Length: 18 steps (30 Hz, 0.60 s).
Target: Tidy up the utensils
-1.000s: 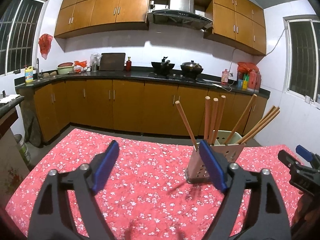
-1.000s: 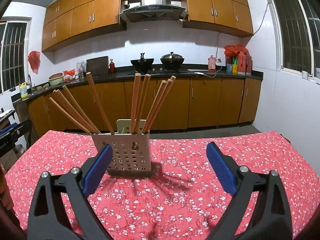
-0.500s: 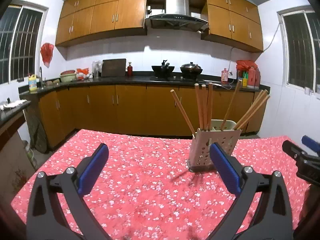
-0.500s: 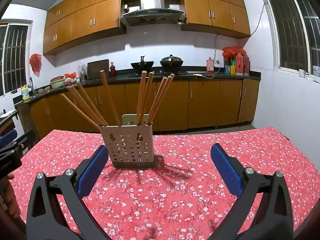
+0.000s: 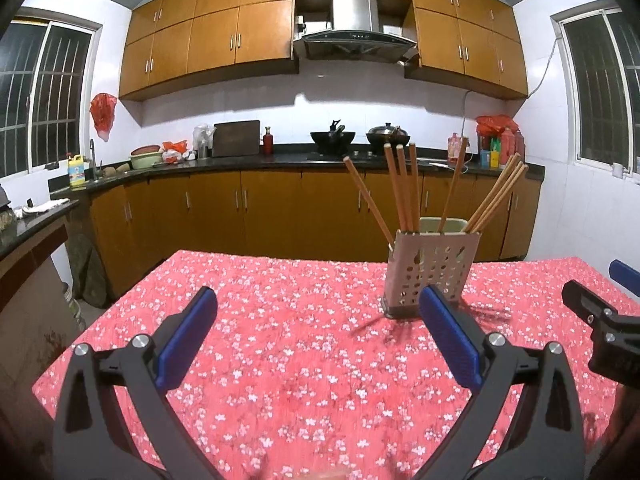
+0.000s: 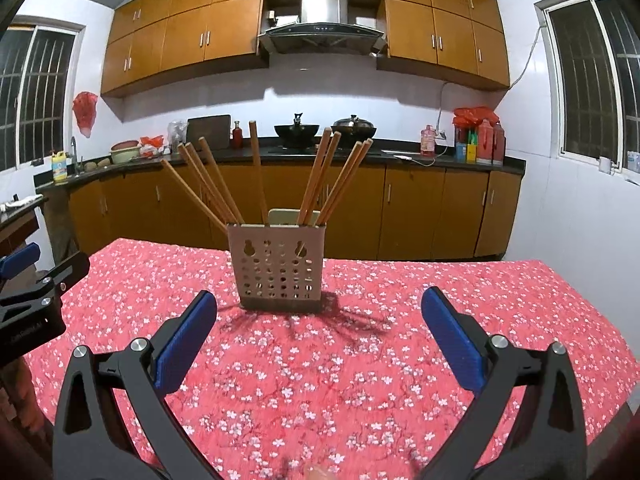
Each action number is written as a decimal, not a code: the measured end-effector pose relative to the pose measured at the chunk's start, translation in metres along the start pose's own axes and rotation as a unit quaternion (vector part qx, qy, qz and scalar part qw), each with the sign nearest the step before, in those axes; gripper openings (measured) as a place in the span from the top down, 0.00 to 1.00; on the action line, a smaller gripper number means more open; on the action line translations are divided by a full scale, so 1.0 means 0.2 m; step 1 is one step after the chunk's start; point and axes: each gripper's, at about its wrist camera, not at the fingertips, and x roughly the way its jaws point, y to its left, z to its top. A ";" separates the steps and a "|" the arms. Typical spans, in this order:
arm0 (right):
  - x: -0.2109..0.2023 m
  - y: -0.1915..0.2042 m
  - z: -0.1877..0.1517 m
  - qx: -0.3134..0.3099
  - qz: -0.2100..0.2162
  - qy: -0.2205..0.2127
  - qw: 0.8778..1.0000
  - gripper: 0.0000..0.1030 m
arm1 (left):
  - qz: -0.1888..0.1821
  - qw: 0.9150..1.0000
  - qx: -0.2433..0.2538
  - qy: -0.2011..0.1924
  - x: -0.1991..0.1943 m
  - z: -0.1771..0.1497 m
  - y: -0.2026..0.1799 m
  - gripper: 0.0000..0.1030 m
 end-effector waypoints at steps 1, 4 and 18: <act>0.00 0.00 -0.01 -0.001 -0.002 0.001 1.000 0.02 | -0.001 1.000 0.000 0.003 0.00 -0.01 0.00 0.04; -0.01 0.00 -0.04 -0.001 -0.008 0.004 1.000 0.02 | 0.000 1.000 0.003 0.006 -0.01 -0.04 -0.01 0.04; -0.01 -0.04 -0.11 0.009 -0.021 0.020 1.000 0.02 | 0.002 1.000 0.017 0.008 -0.03 -0.11 -0.04 0.04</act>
